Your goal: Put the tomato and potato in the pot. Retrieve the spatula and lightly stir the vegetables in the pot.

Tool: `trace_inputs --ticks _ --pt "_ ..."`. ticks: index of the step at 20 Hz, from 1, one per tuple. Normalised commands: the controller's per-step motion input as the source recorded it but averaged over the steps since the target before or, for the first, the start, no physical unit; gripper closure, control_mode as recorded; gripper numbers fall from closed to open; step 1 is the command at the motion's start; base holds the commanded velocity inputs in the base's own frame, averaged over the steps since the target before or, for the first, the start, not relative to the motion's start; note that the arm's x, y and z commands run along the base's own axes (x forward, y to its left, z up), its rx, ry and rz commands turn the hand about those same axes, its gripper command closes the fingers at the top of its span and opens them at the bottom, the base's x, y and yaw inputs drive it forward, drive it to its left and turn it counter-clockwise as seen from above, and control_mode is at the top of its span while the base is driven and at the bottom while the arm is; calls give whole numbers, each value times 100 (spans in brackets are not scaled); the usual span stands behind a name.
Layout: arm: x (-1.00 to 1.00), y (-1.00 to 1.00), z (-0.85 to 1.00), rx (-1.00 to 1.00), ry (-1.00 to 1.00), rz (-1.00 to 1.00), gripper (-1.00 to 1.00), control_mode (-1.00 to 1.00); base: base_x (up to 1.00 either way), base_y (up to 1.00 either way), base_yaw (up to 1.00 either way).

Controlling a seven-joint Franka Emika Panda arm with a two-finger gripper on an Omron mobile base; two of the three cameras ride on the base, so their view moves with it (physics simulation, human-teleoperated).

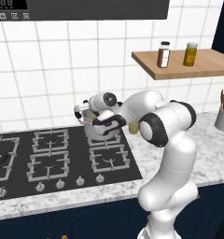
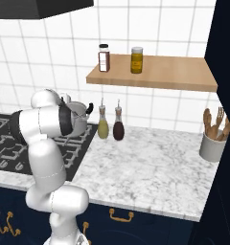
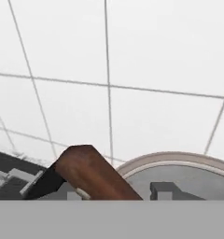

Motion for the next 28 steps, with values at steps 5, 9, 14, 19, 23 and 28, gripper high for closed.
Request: trace_inputs --ticks 5,9,14,19,23,28 --pt "9 1 80 23 13 0 100 -100 0 0 0" --pt "9 -15 91 13 6 -2 100 -100 0 0 0" --pt "0 -40 34 -1 0 -4 100 -100 0 0 0" --pt "-9 -18 1 15 2 0 100 -100 0 0 0" --pt "-8 6 8 25 1 0 100 -100 0 0 0" --pt "-3 0 -19 1 0 0 100 -100 0 0 0"
